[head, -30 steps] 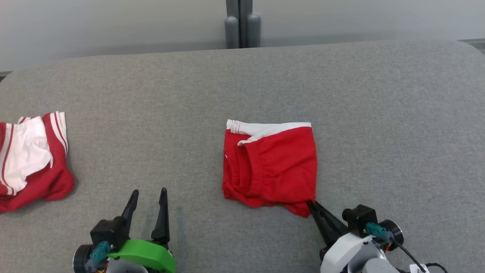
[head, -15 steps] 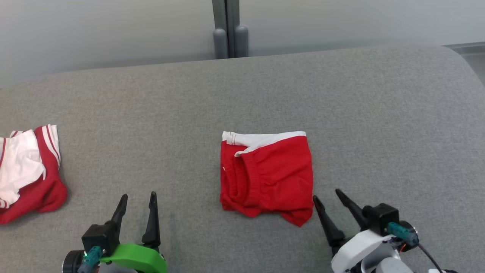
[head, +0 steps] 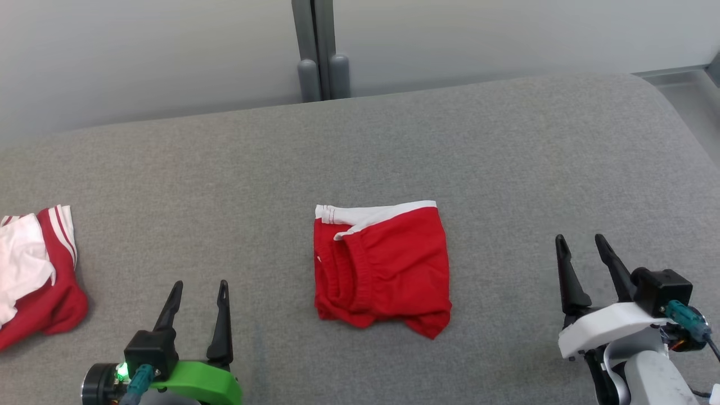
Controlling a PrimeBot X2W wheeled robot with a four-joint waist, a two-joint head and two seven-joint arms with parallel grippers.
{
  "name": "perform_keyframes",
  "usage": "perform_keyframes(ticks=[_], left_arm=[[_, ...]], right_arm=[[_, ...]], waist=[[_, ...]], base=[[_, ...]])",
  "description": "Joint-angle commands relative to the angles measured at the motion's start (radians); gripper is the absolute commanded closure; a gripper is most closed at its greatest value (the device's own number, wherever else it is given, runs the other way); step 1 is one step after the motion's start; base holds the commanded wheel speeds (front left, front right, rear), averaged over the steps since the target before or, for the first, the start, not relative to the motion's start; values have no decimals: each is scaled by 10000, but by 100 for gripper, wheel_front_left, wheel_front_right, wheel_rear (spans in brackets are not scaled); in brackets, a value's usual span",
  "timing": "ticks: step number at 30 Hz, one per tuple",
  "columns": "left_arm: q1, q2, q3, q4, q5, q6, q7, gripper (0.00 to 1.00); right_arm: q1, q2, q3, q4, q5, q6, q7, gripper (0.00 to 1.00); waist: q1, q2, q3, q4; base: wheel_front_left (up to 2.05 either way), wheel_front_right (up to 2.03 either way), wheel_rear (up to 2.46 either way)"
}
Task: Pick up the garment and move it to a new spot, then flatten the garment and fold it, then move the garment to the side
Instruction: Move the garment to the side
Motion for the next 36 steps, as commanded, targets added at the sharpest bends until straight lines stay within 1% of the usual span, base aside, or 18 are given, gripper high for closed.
perform_keyframes(ticks=[1, 6, 9, 14, 19, 25, 27, 30, 33, 36], left_arm=[[136, 42, -9, -34, 96, 23, 7, 0], [298, 42, -154, -92, 5, 22, 7, 0], [270, 42, -229, -128, -82, 22, 7, 0], [-60, 42, -429, -220, -181, 21, 7, 0], [-503, 41, -708, -278, -343, 21, 7, 0], [-950, 41, -1024, -288, -487, 21, 7, 0], [-1054, 41, -1094, -266, -507, 21, 7, 0], [-1097, 41, -1136, -245, -520, 21, 7, 0], [-1102, 41, -1156, -253, -540, 21, 7, 0], [-1098, 41, -1144, -271, -548, 21, 7, 0]], right_arm=[[-24, -33, -118, 125, -49, -8, -44, 0], [115, -38, -158, 433, -75, -8, -44, 0], [25, -32, 71, 623, -24, -8, -44, 0], [-522, -35, 913, 1051, 254, -8, -44, 0], [-1820, -35, 2117, 1825, 503, -8, -44, 0], [-3165, -44, 2945, 2686, 466, -8, -44, 0], [-3443, -46, 3030, 3109, 282, -10, -44, 0], [-3606, -46, 2813, 3639, 27, -10, -44, 0], [-3477, -41, 2352, 4060, -309, -10, -44, 0], [-3284, -37, 2283, 4387, -358, -10, -43, 0]], waist=[[0, 0, -44, -28], [0, 0, -78, -38], [0, 0, 28, 17], [0, 0, 462, 257], [0, 0, 1148, 725], [0, 0, 1770, 1276], [0, 0, 1884, 1418], [0, 0, 1991, 1553], [0, 0, 2058, 1611], [0, 0, 2099, 1597]], base=[[0, 0, 0], [0, 0, 0], [0, 0, 0], [0, 0, 0], [0, 0, 0], [0, 0, 0], [0, 0, 0], [0, 0, 0], [0, 0, 0], [0, 0, 0]])
